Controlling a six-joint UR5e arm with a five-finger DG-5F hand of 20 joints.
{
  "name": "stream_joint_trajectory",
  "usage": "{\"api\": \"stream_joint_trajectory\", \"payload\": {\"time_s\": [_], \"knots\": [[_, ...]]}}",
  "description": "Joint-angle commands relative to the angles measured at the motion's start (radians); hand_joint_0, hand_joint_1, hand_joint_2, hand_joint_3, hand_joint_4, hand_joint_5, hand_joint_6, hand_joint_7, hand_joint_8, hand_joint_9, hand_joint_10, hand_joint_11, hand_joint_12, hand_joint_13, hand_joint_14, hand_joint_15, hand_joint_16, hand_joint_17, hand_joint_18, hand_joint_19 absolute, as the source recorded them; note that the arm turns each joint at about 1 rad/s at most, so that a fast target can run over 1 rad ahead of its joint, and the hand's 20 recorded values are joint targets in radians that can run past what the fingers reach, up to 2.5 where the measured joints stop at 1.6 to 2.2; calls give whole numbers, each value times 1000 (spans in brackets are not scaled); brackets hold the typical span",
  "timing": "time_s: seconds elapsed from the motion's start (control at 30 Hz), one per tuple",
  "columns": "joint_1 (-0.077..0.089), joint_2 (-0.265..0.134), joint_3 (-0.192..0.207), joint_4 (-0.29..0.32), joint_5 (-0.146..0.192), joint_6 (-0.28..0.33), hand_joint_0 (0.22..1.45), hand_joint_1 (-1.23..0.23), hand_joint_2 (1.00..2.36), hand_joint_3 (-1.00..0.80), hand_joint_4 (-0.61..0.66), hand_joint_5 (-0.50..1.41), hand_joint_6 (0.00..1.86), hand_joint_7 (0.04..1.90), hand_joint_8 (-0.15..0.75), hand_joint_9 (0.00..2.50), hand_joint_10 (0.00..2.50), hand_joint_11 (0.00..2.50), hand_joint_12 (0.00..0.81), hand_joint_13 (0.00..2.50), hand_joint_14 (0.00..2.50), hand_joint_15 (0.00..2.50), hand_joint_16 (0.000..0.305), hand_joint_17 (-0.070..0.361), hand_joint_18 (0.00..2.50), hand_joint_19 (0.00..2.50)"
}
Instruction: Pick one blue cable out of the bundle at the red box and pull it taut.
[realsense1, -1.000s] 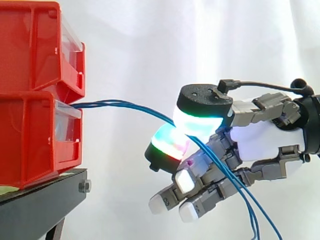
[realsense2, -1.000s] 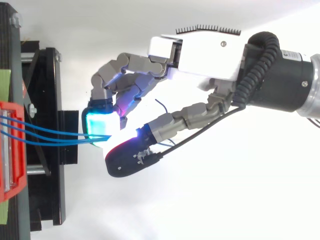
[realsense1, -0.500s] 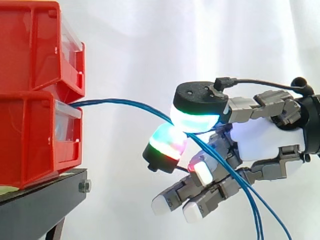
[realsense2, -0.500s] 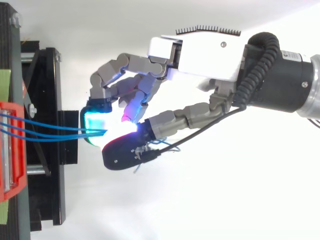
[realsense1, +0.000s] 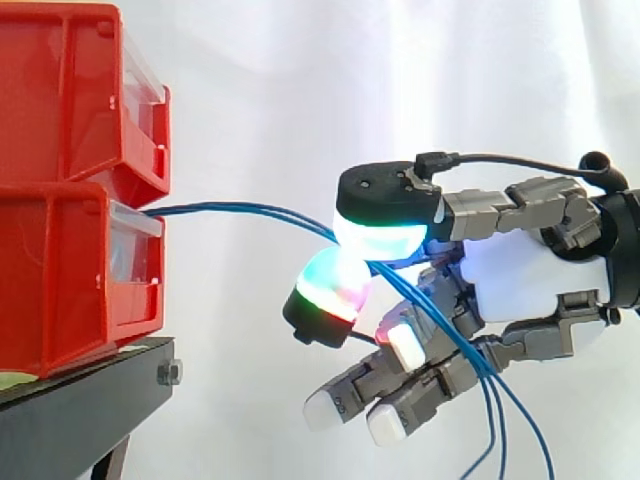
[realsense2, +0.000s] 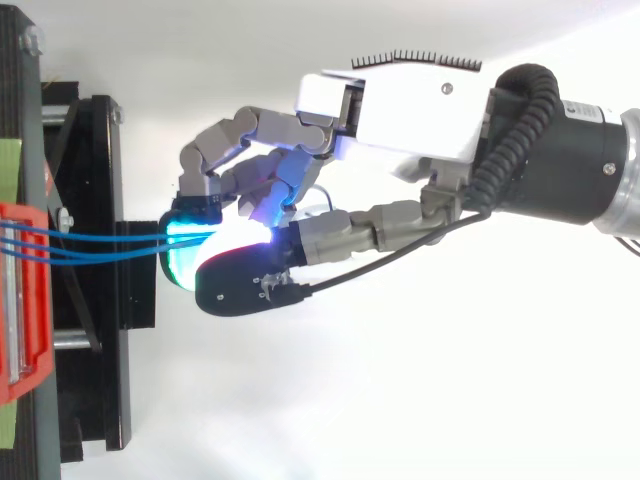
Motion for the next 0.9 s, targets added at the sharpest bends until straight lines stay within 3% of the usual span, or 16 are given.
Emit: {"api": "stream_joint_trajectory", "payload": {"time_s": [0.0, 0.27, 0.4, 0.5, 0.53, 0.7, 0.87], "knots": [[1, 0, 0, 0, 2, -1, 540, -778, 1051, -26, -26, -68, 850, 1086, 330, 1122, 9, 573, 416, 566, 7, 199, 66, 148, 682, 259], [-1, 1, 0, 0, 0, 1, 583, -890, 1007, -53, 33, -109, 884, 1048, 304, 995, 11, 610, 393, 475, 7, 198, 60, 135, 584, 268], [-1, 1, 0, 0, 0, -1, 579, -928, 1015, -273, 23, -127, 884, 1081, 253, 921, 15, 631, 343, 407, 9, 211, 48, 109, 477, 308], [1, 0, -1, 0, 0, 1, 540, -935, 1001, -500, 32, -128, 885, 1045, 257, 917, 14, 625, 352, 399, 8, 198, 50, 112, 476, 304], [-1, 0, -1, 0, 0, 1, 519, -932, 1000, -500, 32, -127, 884, 1033, 263, 920, 12, 622, 356, 401, 8, 193, 51, 114, 479, 297], [-2, 0, 0, 0, 0, -1, 458, -790, 1000, -500, 38, -116, 870, 1010, 277, 966, 13, 609, 373, 413, 7, 195, 55, 124, 502, 311], [-2, 0, 0, 0, 0, 1, 480, -593, 1000, -500, 21, -105, 858, 1011, 270, 1010, 13, 589, 363, 423, 7, 189, 53, 120, 492, 326]]}}
